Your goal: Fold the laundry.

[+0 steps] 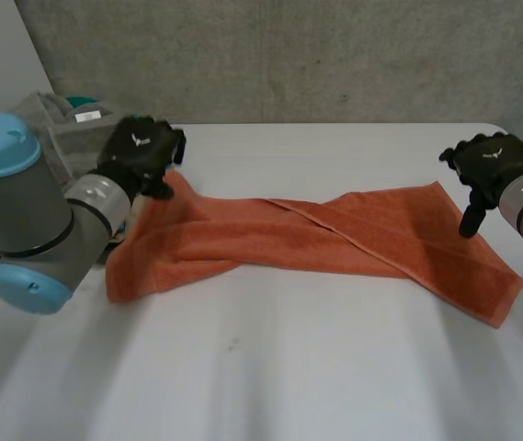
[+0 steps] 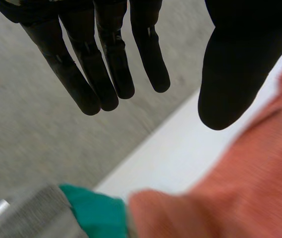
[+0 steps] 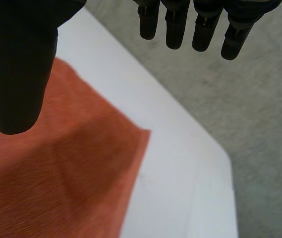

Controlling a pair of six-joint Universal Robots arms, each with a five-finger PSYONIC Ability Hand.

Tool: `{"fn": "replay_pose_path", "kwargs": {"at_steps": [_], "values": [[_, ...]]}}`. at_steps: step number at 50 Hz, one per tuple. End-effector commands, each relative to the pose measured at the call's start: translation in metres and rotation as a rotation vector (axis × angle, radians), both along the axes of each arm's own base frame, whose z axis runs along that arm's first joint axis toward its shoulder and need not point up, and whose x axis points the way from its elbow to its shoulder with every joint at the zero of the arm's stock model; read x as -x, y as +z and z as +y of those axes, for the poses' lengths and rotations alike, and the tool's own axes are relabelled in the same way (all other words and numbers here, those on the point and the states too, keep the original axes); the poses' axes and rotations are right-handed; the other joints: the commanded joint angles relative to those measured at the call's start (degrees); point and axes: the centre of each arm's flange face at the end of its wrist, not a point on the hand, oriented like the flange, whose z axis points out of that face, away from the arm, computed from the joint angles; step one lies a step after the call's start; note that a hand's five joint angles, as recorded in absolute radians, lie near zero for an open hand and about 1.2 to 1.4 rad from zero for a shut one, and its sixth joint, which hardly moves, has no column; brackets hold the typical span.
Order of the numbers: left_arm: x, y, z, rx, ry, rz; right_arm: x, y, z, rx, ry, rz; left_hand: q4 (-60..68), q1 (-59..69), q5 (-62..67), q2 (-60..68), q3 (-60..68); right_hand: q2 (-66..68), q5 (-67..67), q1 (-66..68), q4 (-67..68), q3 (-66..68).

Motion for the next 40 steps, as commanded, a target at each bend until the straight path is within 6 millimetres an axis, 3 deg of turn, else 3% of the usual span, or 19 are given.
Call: {"fn": "replay_pose_path", "kwargs": {"at_steps": [1, 4, 8, 11, 20, 30, 36, 38, 39, 40], "values": [[-0.009, -0.021, 0.046, -0.226, -0.026, -0.175, 0.010, -0.002, 0.032, -0.189, -0.012, 0.025, 4.44, 3.89, 4.61, 4.23, 4.12, -1.72, -2.79, -2.52, -2.04, -1.86], [-0.013, -0.034, 0.057, -0.252, -0.037, -0.248, 0.019, -0.008, 0.044, -0.268, -0.028, 0.020, 3.09, 2.54, 3.27, 2.88, 2.78, -1.72, -2.79, -2.52, -2.04, -1.86], [-0.017, -0.044, 0.057, -0.230, -0.024, -0.298, 0.022, -0.023, 0.058, -0.322, 0.007, -0.013, -0.43, -0.98, -0.25, -0.64, -0.74, -1.72, -2.79, -2.52, -2.04, -1.86], [-0.019, -0.058, 0.047, -0.207, 0.000, -0.327, 0.022, -0.037, 0.064, -0.327, 0.057, -0.052, -0.95, -1.50, -0.77, -1.16, -1.26, -1.72, -2.79, -2.52, -2.04, -1.86], [-0.024, -0.089, 0.018, -0.154, 0.076, -0.439, 0.037, -0.067, 0.057, -0.235, 0.049, -0.126, 1.22, 0.68, 1.40, 1.01, 0.91, 0.11, -0.96, -0.68, -0.20, -0.03], [-0.019, -0.086, 0.014, -0.115, 0.081, -0.458, 0.043, -0.090, 0.033, -0.161, -0.008, -0.114, 36.82, 36.27, 37.00, 36.61, 36.51, 18.61, 17.54, 17.81, 18.29, 18.47], [-0.019, -0.074, 0.016, -0.096, 0.088, -0.435, 0.044, -0.098, 0.022, -0.151, -0.037, -0.090, 36.88, 36.33, 37.06, 36.67, 36.57, 25.52, 24.45, 24.73, 25.21, 25.39], [-0.020, -0.072, 0.018, -0.095, 0.088, -0.428, 0.043, -0.101, 0.020, -0.153, -0.041, -0.075, 36.88, 36.33, 37.06, 36.67, 36.57, 35.23, 34.16, 34.43, 34.91, 35.09], [-0.019, -0.070, 0.020, -0.097, 0.083, -0.423, 0.043, -0.102, 0.019, -0.152, -0.052, -0.061, 36.88, 36.33, 37.06, 36.67, 36.57, 52.27, 51.20, 51.48, 51.95, 52.13], [-0.019, -0.069, 0.022, -0.098, 0.080, -0.420, 0.044, -0.101, 0.018, -0.147, -0.055, -0.055, 36.88, 36.33, 37.06, 36.67, 36.57, 60.93, 59.86, 60.14, 60.62, 60.80]]}}
